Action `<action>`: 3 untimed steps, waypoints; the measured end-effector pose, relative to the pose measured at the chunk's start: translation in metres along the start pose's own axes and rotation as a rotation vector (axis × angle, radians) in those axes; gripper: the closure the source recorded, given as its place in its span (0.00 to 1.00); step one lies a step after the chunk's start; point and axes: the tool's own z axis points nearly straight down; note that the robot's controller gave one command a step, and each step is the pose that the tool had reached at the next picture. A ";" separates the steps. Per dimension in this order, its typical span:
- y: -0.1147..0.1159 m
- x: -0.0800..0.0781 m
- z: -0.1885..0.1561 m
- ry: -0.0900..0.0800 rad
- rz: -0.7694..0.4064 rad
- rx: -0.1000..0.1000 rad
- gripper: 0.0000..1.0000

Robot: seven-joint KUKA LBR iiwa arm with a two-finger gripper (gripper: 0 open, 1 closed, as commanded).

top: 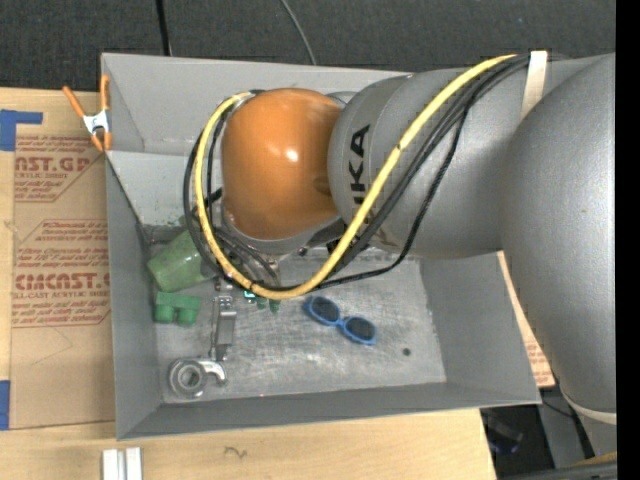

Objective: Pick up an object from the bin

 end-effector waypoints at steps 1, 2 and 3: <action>0.021 -0.011 0.111 -0.022 -0.165 -0.005 0.00; 0.021 -0.008 0.116 -0.012 -0.166 -0.004 1.00; 0.018 -0.023 -0.072 -0.018 -0.162 -0.003 1.00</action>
Offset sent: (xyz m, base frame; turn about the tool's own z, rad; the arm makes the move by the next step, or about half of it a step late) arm 0.0061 0.0218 -0.1329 -0.1726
